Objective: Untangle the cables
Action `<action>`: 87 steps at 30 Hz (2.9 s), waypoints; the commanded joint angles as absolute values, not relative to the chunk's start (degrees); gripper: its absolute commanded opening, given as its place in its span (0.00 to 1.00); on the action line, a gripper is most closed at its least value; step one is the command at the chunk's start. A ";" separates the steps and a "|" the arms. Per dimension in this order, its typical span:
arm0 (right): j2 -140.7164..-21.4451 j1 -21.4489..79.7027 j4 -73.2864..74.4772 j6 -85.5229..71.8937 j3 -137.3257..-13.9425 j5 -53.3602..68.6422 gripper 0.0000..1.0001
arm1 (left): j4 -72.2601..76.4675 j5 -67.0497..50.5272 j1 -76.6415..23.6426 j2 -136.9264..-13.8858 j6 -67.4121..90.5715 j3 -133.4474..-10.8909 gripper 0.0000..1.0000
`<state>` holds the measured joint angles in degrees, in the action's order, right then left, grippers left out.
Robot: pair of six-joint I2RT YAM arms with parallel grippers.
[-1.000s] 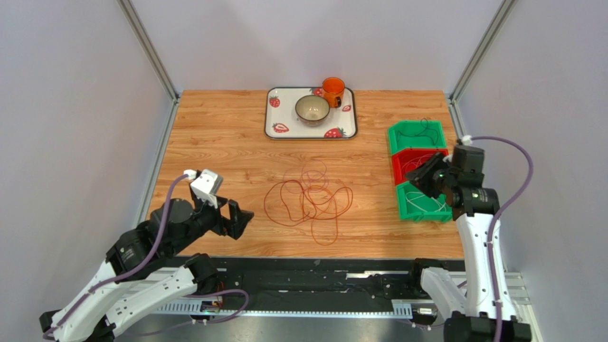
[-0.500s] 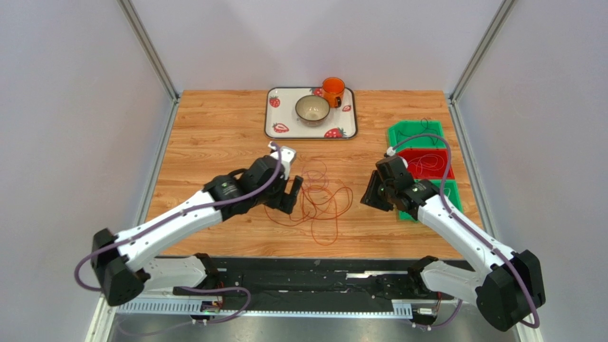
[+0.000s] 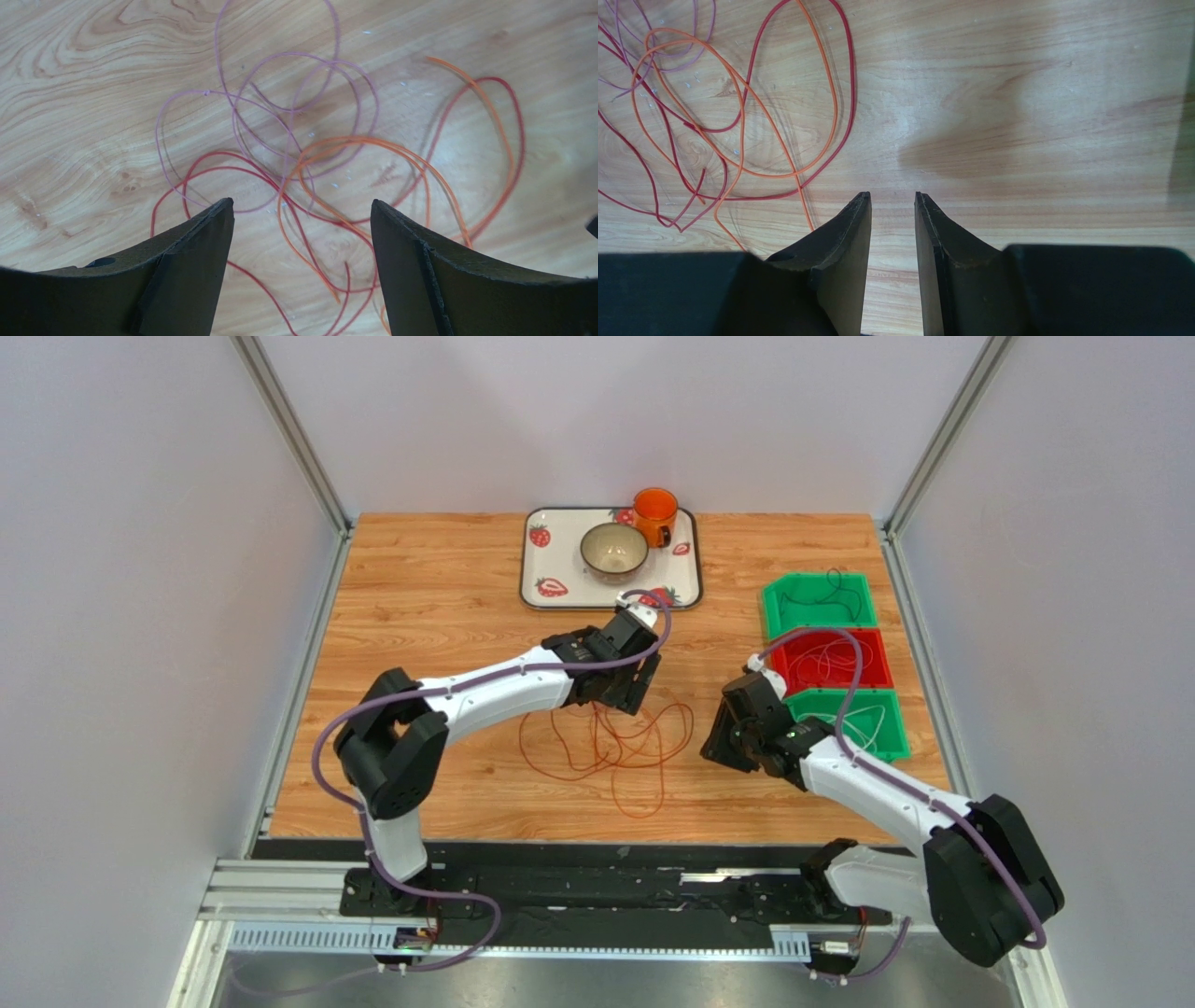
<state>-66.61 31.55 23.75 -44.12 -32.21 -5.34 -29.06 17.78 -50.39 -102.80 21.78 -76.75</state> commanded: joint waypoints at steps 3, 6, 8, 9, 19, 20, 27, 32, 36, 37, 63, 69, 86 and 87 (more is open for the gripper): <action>-66.27 32.34 14.50 -43.16 -29.45 -9.58 0.32 | -28.21 20.30 -45.45 -105.46 22.41 -80.68 0.80; -67.32 32.43 11.96 -42.63 -28.21 -10.63 0.32 | -29.44 19.52 -43.43 -106.96 23.02 -82.08 0.80; -68.11 32.34 10.20 -42.36 -27.51 -9.85 0.32 | -29.44 19.16 -43.07 -108.01 23.64 -82.79 0.79; -68.46 32.43 9.50 -42.45 -27.42 -9.76 0.32 | -29.36 18.99 -43.07 -108.54 24.08 -83.66 0.79; -71.98 32.34 8.53 -41.04 -28.56 -7.73 0.32 | -31.72 18.19 -42.98 -115.93 27.59 -88.94 0.74; -72.07 32.43 8.61 -40.96 -28.56 -7.65 0.32 | -31.82 18.28 -42.98 -116.10 27.86 -88.95 0.73; -74.00 32.34 8.70 -40.61 -29.62 -7.03 0.32 | -32.78 18.11 -42.36 -119.00 28.74 -90.17 0.72; -74.09 32.34 8.70 -40.78 -29.62 -7.03 0.32 | -31.73 17.58 -42.28 -119.97 29.00 -90.26 0.70; -74.44 32.34 8.79 -40.69 -29.79 -7.03 0.32 | -31.90 18.19 -42.19 -121.29 29.27 -90.79 0.68; -74.44 32.34 8.79 -40.78 -29.79 -7.03 0.31 | -31.64 18.11 -42.10 -121.55 29.27 -90.79 0.67; -74.62 32.34 8.79 -40.69 -29.80 -6.94 0.31 | -30.31 17.40 -41.31 -114.44 23.82 -93.95 0.00; -73.30 32.34 8.26 -40.78 -29.00 -7.03 0.31 | -32.43 16.88 -41.40 -107.33 22.33 -96.94 0.00; -54.01 32.43 5.89 -36.92 -23.38 -3.08 0.53 | -36.29 9.06 -41.84 -90.44 14.94 -104.41 0.00; -52.14 32.43 5.80 -35.52 -23.47 -2.55 0.62 | -36.56 8.97 -41.84 -90.27 15.03 -104.68 0.00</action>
